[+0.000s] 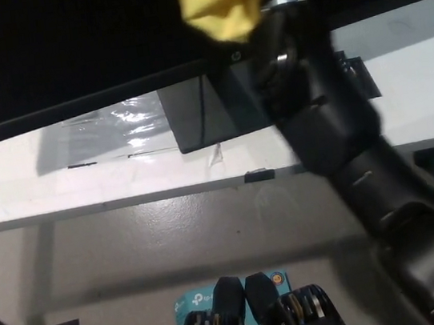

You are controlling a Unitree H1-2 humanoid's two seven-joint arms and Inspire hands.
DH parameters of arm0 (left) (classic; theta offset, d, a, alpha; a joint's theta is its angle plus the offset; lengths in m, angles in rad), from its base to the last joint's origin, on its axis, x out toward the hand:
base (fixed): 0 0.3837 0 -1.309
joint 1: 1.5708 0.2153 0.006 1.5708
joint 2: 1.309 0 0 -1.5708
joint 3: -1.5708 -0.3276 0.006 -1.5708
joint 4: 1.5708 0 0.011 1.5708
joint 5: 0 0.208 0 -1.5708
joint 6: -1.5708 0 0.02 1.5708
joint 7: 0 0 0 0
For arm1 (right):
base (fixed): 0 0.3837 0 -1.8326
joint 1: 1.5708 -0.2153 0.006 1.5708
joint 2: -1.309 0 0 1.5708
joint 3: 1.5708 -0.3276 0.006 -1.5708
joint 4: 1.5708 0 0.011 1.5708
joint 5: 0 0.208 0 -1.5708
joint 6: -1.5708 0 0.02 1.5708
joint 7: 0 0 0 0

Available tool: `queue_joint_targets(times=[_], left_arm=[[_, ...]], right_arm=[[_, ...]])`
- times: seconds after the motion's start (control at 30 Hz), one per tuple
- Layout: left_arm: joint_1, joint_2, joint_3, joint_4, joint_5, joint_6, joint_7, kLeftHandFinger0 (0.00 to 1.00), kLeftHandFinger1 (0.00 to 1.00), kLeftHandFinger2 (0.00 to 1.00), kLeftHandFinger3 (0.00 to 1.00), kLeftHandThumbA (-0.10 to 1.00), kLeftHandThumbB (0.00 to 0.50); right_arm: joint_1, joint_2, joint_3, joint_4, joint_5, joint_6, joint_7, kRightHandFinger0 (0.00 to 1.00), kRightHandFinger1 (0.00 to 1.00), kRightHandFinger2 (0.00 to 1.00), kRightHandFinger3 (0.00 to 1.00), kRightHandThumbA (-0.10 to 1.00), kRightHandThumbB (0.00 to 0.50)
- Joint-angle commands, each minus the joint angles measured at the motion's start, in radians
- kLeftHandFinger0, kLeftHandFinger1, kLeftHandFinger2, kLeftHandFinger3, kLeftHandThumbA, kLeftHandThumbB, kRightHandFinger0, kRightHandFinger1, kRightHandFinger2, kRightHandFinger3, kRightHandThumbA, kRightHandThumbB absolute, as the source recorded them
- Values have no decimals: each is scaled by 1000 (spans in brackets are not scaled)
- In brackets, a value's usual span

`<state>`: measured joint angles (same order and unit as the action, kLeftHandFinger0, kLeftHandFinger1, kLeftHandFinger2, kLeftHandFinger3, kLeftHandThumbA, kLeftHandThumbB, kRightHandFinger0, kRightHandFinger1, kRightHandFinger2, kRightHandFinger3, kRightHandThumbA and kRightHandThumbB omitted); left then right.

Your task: The robot uses its right hand to pick up the cloth kept in the middle of the desk and use it to wipe the monitor in the middle of the desk by swiping its screen twice

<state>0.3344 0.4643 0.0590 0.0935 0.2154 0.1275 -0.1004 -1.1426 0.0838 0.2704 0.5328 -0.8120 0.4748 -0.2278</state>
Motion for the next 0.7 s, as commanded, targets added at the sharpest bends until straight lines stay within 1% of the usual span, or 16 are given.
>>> queue_joint_targets(times=[0.0,0.07,0.1,0.17,0.2,0.23,0.27,0.33,0.4,0.43,0.47,0.5,0.53,0.6,0.63,0.67], left_arm=[[19,6,-4,-19,7,-16,-2,511,529,686,926,301,0],[20,0,-4,-31,6,-9,-1,511,532,688,924,293,1],[14,2,-4,-11,2,-20,0,509,529,683,924,292,3],[7,-3,-8,3,4,-27,3,496,523,673,922,296,8],[0,-4,-14,14,12,-24,6,513,529,672,944,307,4],[-2,-3,-15,21,14,-30,8,523,536,673,950,312,8],[-2,-3,-15,21,15,-28,9,535,546,682,954,308,4],[9,-2,-10,0,10,-13,6,528,537,673,949,295,0],[15,0,-6,0,7,-23,8,513,530,674,920,272,0],[16,-1,-5,1,6,-24,9,511,530,674,918,270,0],[18,1,-7,-7,11,-21,8,511,533,678,922,277,0],[19,0,-6,-6,8,-26,9,511,535,679,922,279,0],[23,-2,-4,-20,8,-14,8,519,543,688,945,279,0],[20,-3,-5,-12,8,-20,9,519,545,690,952,280,0],[12,-5,-6,13,6,-37,14,528,551,704,960,293,5],[11,-6,-5,8,5,-28,12,532,549,709,964,310,7]], right_arm=[[-124,83,22,-11,-38,-5,-18,0,0,391,96,-100,46],[-138,109,18,-5,-48,-5,-12,0,0,442,317,-100,35],[-143,117,20,-2,-41,-5,-12,0,0,453,391,-100,34],[-146,126,21,-3,-39,-5,-13,0,0,427,455,-100,45],[-137,138,36,-15,-29,-5,-20,0,0,387,352,-100,27],[-132,138,41,-17,-25,-5,-22,0,0,373,321,-100,21],[-126,135,46,-20,-21,-5,-21,0,0,372,326,-100,37],[-111,127,57,-28,-14,-8,-14,0,0,399,337,-100,43],[-90,102,69,-22,-22,-17,-18,0,0,433,412,-100,56],[-85,95,74,-23,-24,-15,-17,0,0,436,416,-100,59],[-72,81,76,-33,-22,-11,-8,0,3,443,375,-100,67],[-68,74,80,-37,-19,-12,-3,0,4,446,368,-100,67],[-44,52,82,-66,-21,-6,18,0,5,442,473,-100,56],[-25,32,93,-87,-24,-11,19,0,0,389,252,-100,69],[10,6,91,-140,-8,-5,66,0,29,445,282,-100,82],[25,-8,97,-156,-11,-6,73,0,28,447,185,-100,89]])
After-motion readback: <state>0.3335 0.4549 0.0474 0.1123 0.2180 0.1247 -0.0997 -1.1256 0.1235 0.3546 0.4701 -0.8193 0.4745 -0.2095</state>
